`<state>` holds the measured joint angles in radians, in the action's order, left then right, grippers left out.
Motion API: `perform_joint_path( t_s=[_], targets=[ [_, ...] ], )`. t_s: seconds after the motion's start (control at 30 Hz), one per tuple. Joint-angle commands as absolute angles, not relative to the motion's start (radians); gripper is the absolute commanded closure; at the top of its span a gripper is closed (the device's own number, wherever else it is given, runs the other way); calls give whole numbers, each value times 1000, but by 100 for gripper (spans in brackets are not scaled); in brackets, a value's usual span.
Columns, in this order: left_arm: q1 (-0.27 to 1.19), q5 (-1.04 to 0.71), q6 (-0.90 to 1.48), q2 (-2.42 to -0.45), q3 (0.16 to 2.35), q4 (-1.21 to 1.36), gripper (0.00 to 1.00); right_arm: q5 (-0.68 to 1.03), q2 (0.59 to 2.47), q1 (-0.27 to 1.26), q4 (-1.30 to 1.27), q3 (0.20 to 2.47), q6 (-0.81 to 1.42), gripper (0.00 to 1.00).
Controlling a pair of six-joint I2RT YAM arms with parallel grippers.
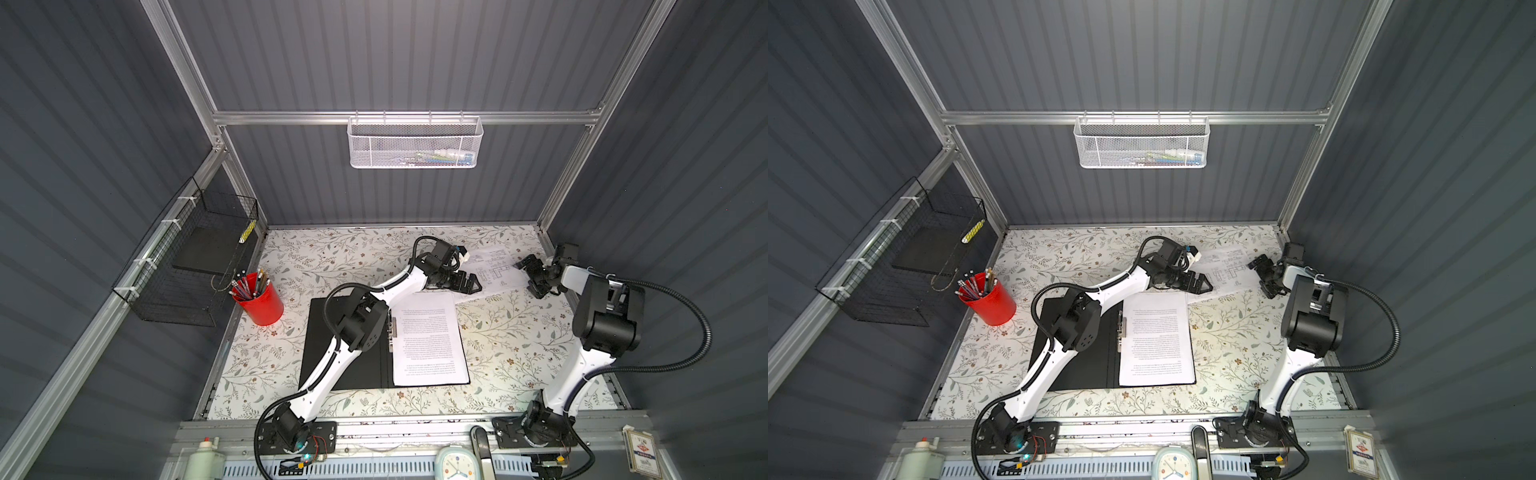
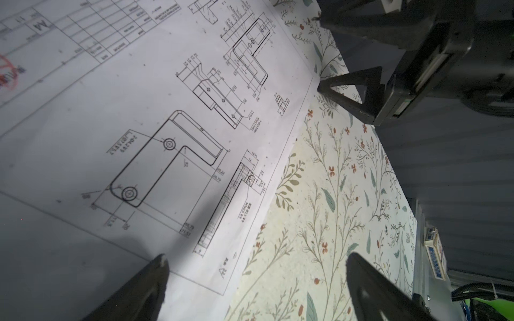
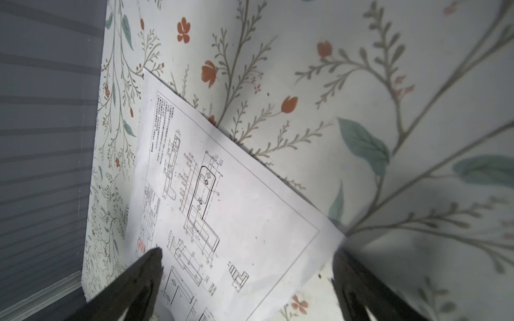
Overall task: Put the files into the folder
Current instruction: 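Pinch a technical-drawing sheet with the right gripper while the left gripper holds it down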
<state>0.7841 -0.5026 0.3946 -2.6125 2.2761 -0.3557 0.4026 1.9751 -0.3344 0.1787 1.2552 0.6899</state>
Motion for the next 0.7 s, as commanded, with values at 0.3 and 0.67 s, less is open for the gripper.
perform_joint_path(
  t_s=[0.3, 0.67],
  targets=[
    [786, -563, 425, -2686, 2346, -461, 0, 562, 2044, -330, 147, 1244, 753, 6],
    [785, -583, 424, -2696, 2358, -465, 0, 646, 2029, -263, 56, 1163, 804, 8]
  ],
)
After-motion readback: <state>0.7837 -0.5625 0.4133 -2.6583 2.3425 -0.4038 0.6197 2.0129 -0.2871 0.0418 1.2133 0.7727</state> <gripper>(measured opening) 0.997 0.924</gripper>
